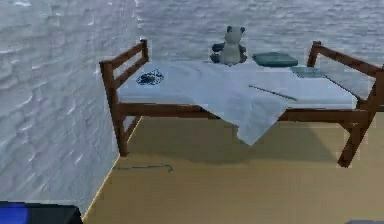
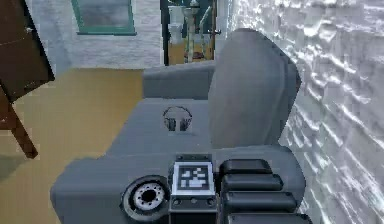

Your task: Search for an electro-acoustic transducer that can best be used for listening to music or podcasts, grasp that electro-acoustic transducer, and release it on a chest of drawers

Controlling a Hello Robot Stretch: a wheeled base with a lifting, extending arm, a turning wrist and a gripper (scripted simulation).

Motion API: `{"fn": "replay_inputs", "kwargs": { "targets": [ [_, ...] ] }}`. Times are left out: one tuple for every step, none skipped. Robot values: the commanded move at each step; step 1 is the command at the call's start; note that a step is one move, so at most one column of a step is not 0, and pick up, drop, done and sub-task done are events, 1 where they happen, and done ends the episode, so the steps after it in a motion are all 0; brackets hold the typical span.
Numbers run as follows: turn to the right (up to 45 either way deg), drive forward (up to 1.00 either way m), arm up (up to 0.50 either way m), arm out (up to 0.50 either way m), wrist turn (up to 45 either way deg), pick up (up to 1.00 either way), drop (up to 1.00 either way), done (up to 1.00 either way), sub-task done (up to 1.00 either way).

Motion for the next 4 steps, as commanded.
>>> {"fn": "replay_inputs", "kwargs": {
  "targets": [
    [-45.0,0.00,0.00,0.00,0.0,0.00,0.00,0.00,0.00],
    [-45.0,0.00,0.00,0.00,0.0,0.00,0.00,0.00,0.00],
    [-45.0,0.00,0.00,0.00,0.0,0.00,0.00,0.00,0.00],
    [-36.0,0.00,0.00,0.00,0.0,0.00,0.00,0.00,0.00]
  ]
}}
